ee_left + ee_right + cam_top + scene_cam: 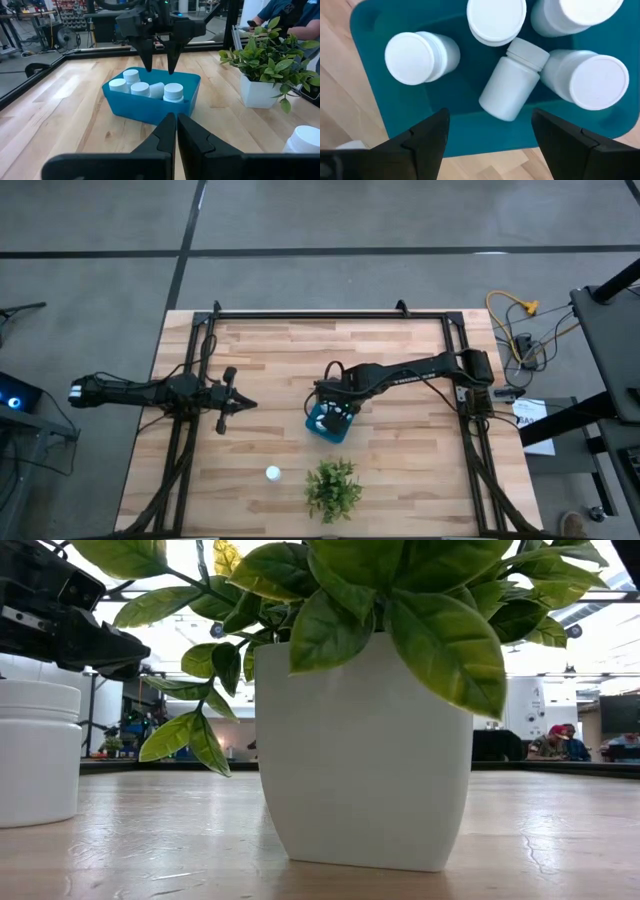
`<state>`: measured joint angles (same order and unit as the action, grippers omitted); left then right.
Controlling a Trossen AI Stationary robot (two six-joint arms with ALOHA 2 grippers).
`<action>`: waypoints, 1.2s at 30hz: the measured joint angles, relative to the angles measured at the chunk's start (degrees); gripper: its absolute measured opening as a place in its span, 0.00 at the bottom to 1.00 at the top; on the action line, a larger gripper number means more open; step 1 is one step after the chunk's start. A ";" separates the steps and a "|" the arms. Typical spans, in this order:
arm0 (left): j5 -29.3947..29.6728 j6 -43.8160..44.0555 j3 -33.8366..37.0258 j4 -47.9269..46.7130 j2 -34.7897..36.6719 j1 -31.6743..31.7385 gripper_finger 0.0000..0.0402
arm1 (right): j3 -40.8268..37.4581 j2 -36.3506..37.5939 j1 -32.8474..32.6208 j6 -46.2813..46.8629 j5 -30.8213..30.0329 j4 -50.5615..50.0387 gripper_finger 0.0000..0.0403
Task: Pick and place pill bottles into a basket
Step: Put the white pill bottle into the blue bin
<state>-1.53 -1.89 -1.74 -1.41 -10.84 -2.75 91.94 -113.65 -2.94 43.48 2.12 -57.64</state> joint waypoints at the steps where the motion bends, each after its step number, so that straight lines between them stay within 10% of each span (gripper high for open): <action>1: 0.00 0.00 0.00 0.00 0.00 0.00 0.00 | -0.04 0.00 0.00 0.19 0.04 0.23 0.67; 36: 0.00 0.00 0.00 0.00 -0.01 0.00 0.00 | -3.47 0.02 0.70 3.00 2.31 4.03 0.83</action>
<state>-1.53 -1.89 -1.74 -1.41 -10.85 -2.75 88.47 -113.62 -2.24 46.48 4.43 -53.61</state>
